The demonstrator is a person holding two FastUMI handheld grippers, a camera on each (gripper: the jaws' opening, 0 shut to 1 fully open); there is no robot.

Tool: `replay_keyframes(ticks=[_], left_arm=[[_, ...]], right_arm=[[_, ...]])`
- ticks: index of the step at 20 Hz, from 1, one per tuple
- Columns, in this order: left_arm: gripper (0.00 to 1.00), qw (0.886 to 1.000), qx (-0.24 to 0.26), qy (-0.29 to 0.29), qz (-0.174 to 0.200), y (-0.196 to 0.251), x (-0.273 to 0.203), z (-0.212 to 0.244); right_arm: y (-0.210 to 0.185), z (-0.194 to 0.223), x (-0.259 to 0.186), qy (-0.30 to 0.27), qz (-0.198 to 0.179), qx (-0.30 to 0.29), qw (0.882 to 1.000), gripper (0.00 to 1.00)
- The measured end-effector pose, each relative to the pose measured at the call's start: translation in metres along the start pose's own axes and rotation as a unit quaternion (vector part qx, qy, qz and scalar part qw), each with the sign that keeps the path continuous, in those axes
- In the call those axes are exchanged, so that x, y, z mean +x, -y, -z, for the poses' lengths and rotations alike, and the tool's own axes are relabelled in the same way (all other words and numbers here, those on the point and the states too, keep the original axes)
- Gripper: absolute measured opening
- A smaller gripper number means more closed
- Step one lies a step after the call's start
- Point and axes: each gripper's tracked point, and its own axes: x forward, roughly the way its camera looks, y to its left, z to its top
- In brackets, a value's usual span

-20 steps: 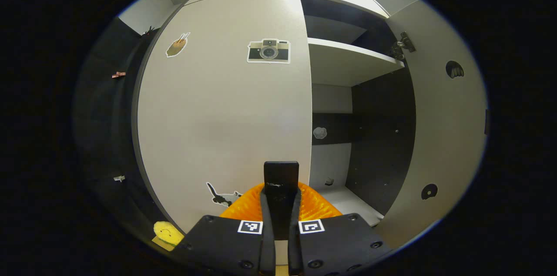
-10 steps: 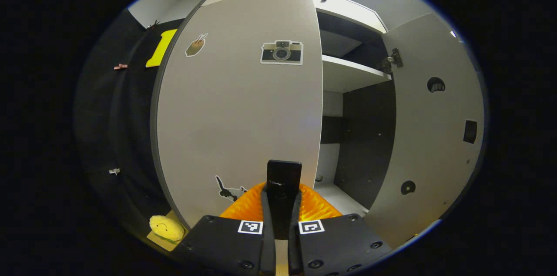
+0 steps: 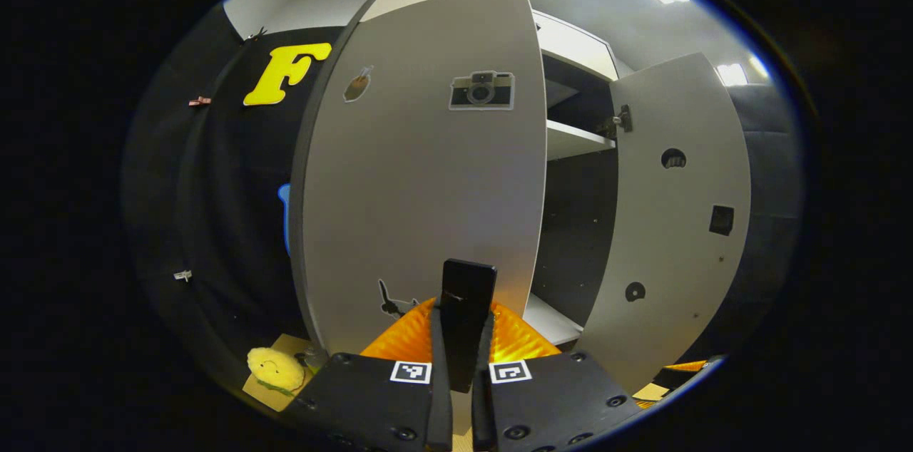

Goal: Open the right door of the double-door shoe cabinet with the right hand, and open the left door with the left hand.

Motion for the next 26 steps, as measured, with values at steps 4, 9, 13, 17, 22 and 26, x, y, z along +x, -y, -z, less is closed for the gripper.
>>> replay_keyframes(ticks=[4,9,13,17,22,26], left_arm=[[0.15,1.0,-0.002,0.01,0.005,-0.007,-0.003,-0.001],[0.15,1.0,-0.016,0.021,-0.015,-0.017,-0.009,-0.004],[0.14,0.999,-0.008,0.028,-0.038,-0.042,-0.026,-0.009],[0.07,0.995,0.018,0.03,-0.089,-0.111,-0.05,-0.015],[0.05,0.998,-0.03,0.027,-0.047,-0.122,-0.062,-0.012],[0.05,0.997,0.03,0.022,-0.073,-0.121,-0.07,-0.013]], right_arm=[[-0.019,0.007,-0.013,-0.002,0.006,0.0,1.0,0.98],[-0.038,0.014,-0.021,-0.007,0.001,-0.005,1.0,0.98],[-0.051,0.013,-0.024,-0.004,-0.005,-0.014,1.0,0.98],[-0.056,0.008,-0.029,-0.001,-0.005,-0.015,1.0,0.98],[-0.048,0.005,-0.036,-0.008,0.009,-0.024,1.0,0.99],[-0.032,-0.002,-0.043,-0.008,0.028,-0.029,0.999,0.98]])
